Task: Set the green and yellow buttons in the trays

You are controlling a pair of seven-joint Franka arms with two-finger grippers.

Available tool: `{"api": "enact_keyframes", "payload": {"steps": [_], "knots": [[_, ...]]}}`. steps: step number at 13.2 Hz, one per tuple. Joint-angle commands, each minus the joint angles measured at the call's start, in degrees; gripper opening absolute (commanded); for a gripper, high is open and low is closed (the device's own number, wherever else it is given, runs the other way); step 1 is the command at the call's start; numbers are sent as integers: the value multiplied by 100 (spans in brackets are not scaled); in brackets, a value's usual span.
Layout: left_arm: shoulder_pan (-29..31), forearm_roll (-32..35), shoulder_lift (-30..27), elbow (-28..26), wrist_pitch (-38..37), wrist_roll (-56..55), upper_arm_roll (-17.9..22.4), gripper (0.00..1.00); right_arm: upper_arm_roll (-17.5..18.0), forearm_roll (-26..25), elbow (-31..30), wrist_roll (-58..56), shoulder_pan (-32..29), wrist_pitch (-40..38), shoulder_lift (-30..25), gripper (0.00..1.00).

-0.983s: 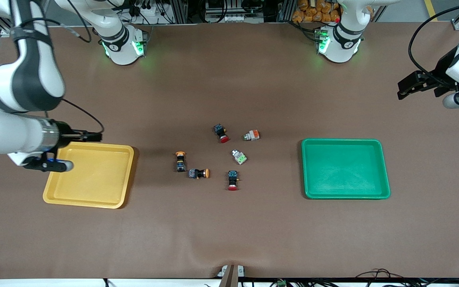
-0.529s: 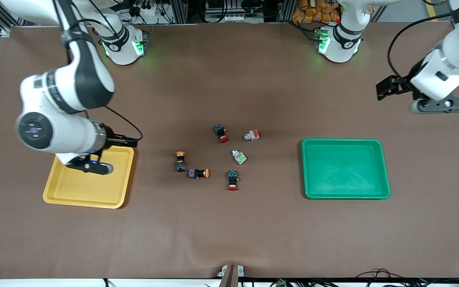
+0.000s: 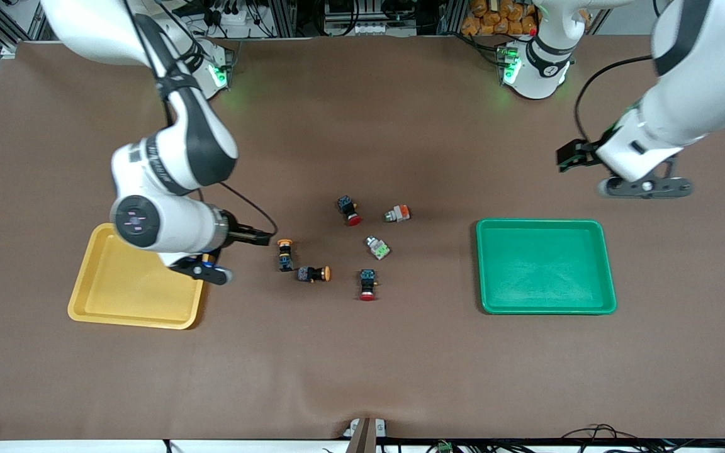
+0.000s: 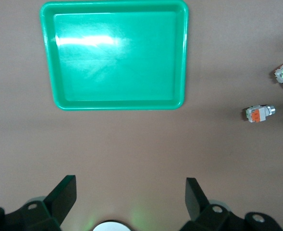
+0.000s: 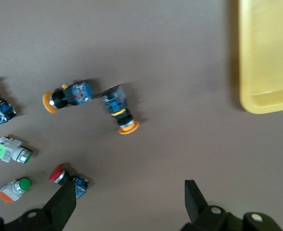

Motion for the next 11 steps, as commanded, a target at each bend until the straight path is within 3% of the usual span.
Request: {"api": "enact_keyframes", "payload": {"steps": [1,5,7,11], "knots": [[27,-84,-139,-622,601,-475,-364,100,-57,87,2,127,318,411,270,100],[18,-84,-69,-1404,1593,-765,-725,100,-57,-202,-24,-826,327,842,464,100],[18,-84,97,-1713,2173,-1291,-1110,100,-66,-229,-42,-1076,345,870,605,100],[-113,-84,992,-1758,2973,-2021,-1578,100,-66,-834,-173,-1182,433,1387,895,100]]}}
